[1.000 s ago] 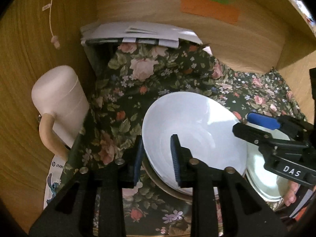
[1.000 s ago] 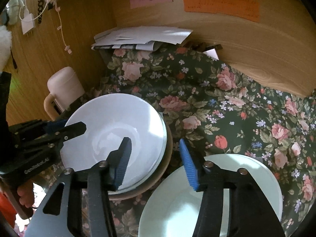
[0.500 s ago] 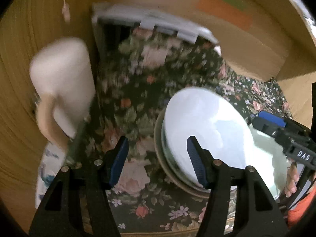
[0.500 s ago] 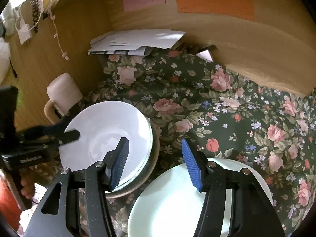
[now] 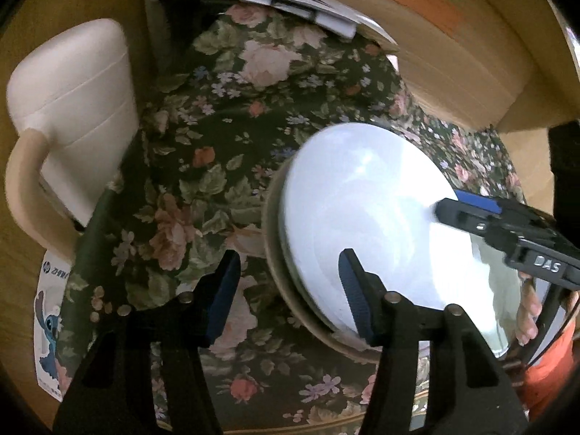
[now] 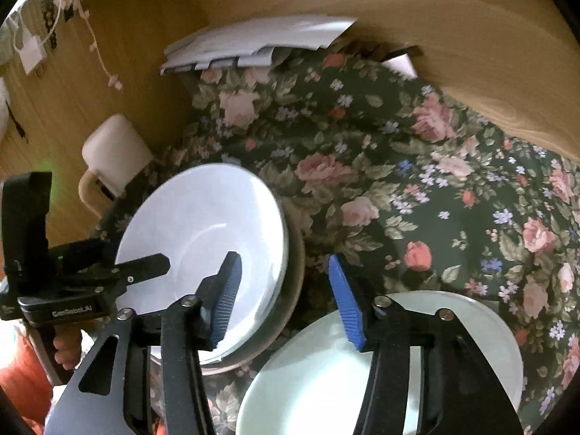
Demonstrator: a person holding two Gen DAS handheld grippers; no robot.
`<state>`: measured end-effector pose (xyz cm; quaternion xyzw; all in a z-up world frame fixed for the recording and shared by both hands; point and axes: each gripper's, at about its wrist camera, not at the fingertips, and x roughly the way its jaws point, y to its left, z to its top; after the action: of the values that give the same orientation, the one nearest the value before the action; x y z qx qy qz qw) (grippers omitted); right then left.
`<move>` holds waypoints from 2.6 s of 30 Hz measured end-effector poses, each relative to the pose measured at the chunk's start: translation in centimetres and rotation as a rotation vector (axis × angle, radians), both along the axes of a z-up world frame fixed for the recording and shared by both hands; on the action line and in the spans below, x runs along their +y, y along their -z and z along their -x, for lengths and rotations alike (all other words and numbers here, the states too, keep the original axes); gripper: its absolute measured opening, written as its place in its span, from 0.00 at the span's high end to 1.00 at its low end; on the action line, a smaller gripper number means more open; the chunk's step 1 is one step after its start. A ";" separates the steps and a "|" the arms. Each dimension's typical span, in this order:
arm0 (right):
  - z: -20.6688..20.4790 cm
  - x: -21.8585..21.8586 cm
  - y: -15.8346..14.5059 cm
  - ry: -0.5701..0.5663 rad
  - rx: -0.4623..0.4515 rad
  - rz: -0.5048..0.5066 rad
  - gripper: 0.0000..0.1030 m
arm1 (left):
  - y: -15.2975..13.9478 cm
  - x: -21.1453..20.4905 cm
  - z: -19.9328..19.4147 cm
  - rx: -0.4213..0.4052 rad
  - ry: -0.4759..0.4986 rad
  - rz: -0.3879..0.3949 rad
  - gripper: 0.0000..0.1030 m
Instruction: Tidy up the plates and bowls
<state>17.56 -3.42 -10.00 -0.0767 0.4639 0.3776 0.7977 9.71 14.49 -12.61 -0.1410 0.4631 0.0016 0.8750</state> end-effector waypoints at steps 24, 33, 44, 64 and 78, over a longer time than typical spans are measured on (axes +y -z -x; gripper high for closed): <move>-0.3 1.5 2.5 -0.012 0.066 0.063 0.72 | 0.9 -1.7 -0.4 -0.016 -0.032 -0.005 0.60; -0.2 0.9 1.8 0.036 0.060 0.036 0.74 | 0.5 -1.4 -0.9 -0.006 -0.067 0.027 0.60; -0.4 -0.2 -0.1 0.081 0.022 -0.009 0.75 | -1.3 -2.6 -1.3 -0.049 -0.055 0.022 0.60; 0.4 -6.8 -3.7 0.194 -0.035 -0.036 0.75 | -3.9 -8.2 -1.6 -0.095 0.066 0.008 0.60; 1.8 -12.8 -4.0 0.271 -0.044 -0.045 0.75 | -4.4 -13.6 -1.4 -0.097 0.155 0.008 0.60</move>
<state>15.80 -16.22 -5.98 -0.0036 0.4441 0.2748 0.8528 11.09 0.93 -8.23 -0.1083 0.4295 -0.0747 0.8935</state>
